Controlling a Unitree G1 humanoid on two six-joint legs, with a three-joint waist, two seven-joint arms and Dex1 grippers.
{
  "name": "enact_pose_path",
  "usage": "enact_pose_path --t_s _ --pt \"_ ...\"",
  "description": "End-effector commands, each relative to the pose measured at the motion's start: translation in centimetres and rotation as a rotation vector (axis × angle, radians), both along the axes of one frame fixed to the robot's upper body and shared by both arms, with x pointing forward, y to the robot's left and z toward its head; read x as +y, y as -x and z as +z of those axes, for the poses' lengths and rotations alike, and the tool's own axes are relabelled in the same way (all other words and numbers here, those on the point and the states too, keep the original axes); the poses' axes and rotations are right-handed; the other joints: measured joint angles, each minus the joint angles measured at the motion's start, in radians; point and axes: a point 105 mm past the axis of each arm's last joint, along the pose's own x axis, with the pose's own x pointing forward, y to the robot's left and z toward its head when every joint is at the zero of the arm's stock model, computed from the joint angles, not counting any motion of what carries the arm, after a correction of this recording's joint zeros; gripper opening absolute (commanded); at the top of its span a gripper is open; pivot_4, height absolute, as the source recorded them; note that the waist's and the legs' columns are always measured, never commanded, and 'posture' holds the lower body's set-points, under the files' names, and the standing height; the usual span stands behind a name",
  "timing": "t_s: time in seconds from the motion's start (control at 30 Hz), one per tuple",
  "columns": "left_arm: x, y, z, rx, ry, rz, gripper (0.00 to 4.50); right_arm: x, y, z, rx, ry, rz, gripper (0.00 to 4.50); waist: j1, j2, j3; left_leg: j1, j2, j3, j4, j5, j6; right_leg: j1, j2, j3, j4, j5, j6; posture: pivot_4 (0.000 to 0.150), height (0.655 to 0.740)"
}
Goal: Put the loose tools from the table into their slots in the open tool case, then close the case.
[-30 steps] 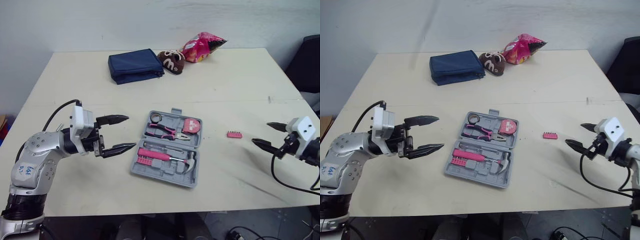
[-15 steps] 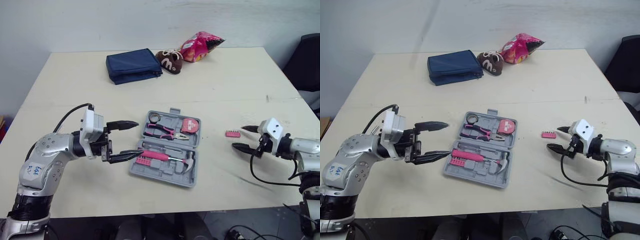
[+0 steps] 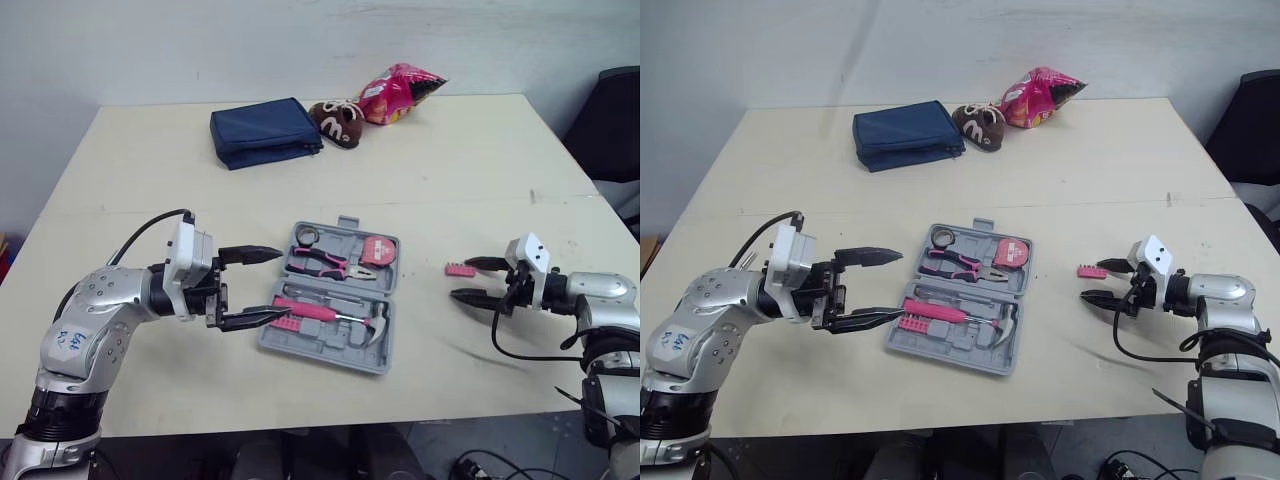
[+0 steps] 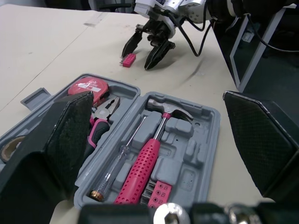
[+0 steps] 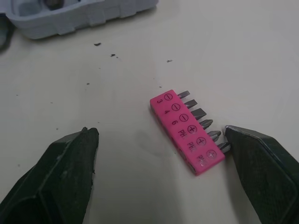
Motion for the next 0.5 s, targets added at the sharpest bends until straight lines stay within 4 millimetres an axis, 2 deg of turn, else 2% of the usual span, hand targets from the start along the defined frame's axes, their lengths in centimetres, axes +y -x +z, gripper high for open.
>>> enact_pose_path --t_s 0.03,0.17,0.5 --pt "0.0 0.2 0.6 -0.026 -0.008 -0.006 4.48 0.5 1.0 -1.3 0.096 0.01 0.062 4.5 0.0 0.0 0.0 0.0 0.0 0.0 0.0 0.0 0.0 0.0 0.0 0.0 0.0 0.0 0.0 0.15 0.74" --pt "0.2 0.3 0.6 -0.026 -0.008 0.011 4.48 0.0 0.0 -0.8 -0.034 0.041 -0.009 4.5 -0.002 0.0 0.0 0.0 0.0 0.0 0.0 0.0 0.0 0.0 0.0 0.0 0.0 0.0 0.0 0.15 0.74" --pt "0.3 0.2 0.7 -0.025 -0.019 0.01 4.48 0.7 0.7 -1.8 -0.018 0.107 0.084 4.5 -0.002 0.0 0.0 0.0 0.0 0.0 0.0 0.0 -0.001 0.0 0.0 0.0 0.0 0.0 0.0 0.15 0.74"
